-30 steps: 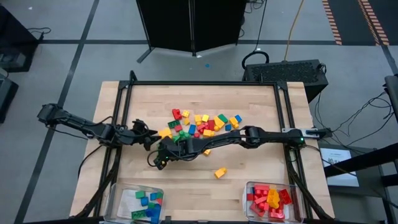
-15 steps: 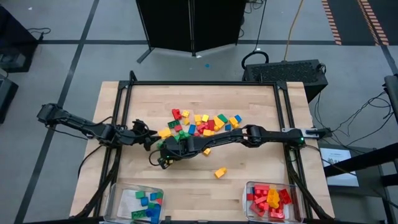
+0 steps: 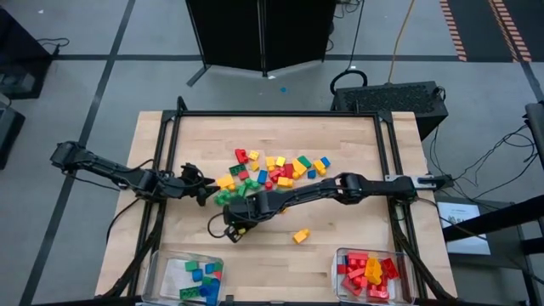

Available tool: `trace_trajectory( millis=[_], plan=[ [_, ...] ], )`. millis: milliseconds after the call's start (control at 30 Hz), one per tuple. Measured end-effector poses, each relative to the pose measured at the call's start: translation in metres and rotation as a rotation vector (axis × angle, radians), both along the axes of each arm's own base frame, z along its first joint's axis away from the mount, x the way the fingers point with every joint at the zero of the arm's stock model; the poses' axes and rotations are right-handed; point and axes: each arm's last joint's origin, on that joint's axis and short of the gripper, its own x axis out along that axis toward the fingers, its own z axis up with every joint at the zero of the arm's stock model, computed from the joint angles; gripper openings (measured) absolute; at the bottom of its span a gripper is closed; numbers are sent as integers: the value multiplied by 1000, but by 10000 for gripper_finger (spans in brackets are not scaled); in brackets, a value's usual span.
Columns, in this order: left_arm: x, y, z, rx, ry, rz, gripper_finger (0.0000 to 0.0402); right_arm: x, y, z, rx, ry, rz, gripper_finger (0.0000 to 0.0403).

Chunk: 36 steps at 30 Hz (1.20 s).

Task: Sort blocks by size
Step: Put the green game piece into the right transparent bin

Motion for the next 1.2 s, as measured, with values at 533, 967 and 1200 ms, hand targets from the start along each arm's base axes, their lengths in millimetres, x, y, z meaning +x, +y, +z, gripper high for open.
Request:
trace_trajectory(
  millis=[533,967,1200],
  plan=[
    [0,0,0,5,4,-2,255,-83,34,152,-100,32,-40,63],
    [0,1,-1,29,9,26,255,-199,144,203,-7,129,-335,63],
    [0,2,-1,45,2,63,255,-246,197,201,101,154,-554,63]
  ],
)
